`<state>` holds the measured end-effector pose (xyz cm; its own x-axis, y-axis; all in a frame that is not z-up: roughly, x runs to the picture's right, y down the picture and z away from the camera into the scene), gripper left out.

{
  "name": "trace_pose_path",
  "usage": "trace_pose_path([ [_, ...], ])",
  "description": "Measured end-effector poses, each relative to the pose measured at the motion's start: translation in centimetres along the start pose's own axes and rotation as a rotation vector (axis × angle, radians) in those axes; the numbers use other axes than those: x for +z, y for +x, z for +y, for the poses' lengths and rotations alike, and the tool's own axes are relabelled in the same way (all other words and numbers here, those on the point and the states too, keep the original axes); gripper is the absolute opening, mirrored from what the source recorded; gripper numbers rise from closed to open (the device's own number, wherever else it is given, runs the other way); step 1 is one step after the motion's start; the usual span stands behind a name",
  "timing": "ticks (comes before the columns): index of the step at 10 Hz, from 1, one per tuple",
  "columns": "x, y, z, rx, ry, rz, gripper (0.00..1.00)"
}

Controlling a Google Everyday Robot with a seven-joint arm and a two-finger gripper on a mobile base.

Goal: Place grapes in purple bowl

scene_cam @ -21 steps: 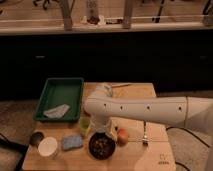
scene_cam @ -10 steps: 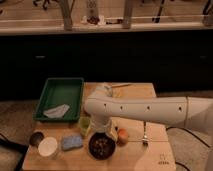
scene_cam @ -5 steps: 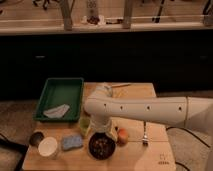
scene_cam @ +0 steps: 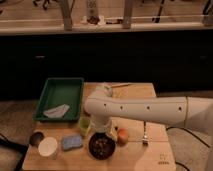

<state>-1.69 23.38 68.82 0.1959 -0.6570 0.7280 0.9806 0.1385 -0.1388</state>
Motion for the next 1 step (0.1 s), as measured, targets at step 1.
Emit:
trace_pose_path([
  [1,0.0,0.0,0.0,0.0,0.0,0.0,0.8],
])
